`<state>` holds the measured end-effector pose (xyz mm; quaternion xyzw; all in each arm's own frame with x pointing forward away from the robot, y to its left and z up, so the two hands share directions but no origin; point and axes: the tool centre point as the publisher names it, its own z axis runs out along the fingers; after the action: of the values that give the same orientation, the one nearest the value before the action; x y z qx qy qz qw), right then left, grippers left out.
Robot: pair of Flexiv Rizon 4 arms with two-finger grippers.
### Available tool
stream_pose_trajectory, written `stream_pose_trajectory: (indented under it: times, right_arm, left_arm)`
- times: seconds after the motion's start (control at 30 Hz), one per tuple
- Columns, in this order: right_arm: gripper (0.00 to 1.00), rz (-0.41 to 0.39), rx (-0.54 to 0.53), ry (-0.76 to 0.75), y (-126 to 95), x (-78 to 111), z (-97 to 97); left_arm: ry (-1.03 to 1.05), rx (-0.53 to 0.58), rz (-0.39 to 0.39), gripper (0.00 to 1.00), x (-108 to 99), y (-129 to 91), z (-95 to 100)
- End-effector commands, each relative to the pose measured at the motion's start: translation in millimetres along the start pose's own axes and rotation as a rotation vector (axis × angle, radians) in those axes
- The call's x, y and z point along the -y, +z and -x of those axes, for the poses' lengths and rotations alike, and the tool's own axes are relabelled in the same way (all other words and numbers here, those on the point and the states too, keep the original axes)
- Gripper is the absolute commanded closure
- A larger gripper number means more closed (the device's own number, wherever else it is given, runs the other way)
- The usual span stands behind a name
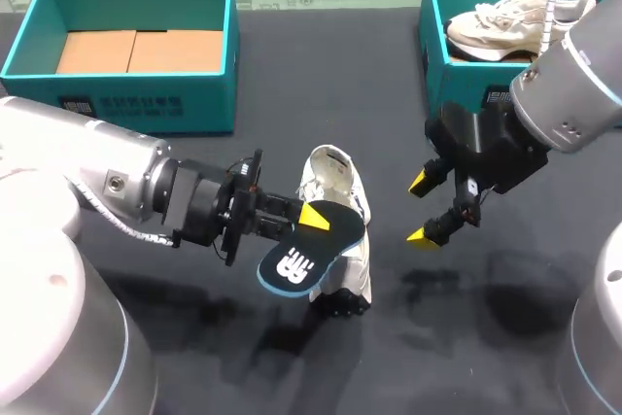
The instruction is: Take the shoe out of the shoebox, open the shoe tongue, remove and reinsert the insole, then place the shoe into the shoebox
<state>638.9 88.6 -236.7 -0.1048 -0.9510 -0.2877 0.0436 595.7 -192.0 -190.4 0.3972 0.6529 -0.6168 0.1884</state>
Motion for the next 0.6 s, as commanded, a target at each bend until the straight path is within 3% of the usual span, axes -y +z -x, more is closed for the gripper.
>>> stream_pose_trajectory:
  times: [0.03, 0.17, 0.23, 0.37, 0.6]
  right_arm:
    - [0.00, -0.001, 0.004, 0.001, -1, 1.2, -1.8]
    - [0.00, -0.001, 0.004, 0.001, -1, 1.2, -1.8]
    - [0.00, 0.002, 0.012, -0.045, 1, 0.0, -0.2]
    - [0.00, -0.016, 0.050, -0.176, 17, 9.1, -1.2]
    - [0.00, -0.040, 0.082, -0.226, 47, 28.9, 3.0]
  left_arm:
    - [0.000, 0.000, 0.008, 1.00, 4, -1, -0.7]
    - [0.000, 0.000, 0.008, 1.00, 4, -1, -0.7]
    - [-0.062, 0.010, -0.004, 1.00, 0, 10, -5.9]
    - [-0.143, 0.050, -0.047, 1.00, -1, 19, -14.8]
    - [-0.241, 0.093, -0.080, 1.00, -12, 26, -25.6]
